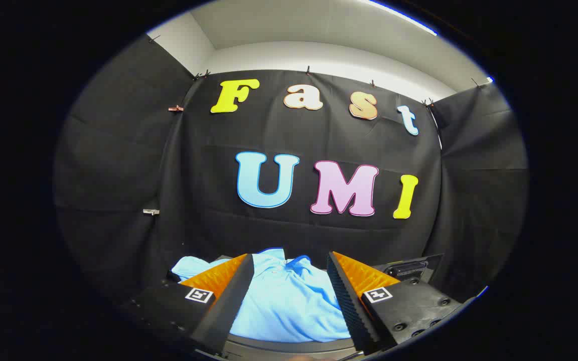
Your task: Put the clothes into the washing machine and then close the washing machine lid.
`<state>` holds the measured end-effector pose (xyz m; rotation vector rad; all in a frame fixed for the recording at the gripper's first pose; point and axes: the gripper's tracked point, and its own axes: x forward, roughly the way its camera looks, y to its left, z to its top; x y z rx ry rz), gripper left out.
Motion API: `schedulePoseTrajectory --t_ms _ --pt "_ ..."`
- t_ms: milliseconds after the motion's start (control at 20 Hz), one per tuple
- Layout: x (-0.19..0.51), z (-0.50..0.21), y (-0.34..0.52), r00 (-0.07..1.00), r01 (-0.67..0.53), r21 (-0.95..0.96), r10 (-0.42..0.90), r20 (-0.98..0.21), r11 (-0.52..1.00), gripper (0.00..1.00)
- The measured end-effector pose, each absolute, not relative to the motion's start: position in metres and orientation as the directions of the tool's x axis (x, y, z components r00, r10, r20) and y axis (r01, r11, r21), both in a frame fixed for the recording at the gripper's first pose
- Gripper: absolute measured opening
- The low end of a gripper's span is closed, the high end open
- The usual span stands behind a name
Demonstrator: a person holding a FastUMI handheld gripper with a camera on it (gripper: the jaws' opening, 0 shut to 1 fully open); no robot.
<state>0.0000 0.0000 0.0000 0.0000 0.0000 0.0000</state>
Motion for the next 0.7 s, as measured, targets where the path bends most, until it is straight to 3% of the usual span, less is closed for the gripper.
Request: schedulePoseTrajectory --t_ms 700 --pt "-0.0072 0.0 0.0071 1.0 -0.016 -0.001 0.016 0.011 1.0 0.93"
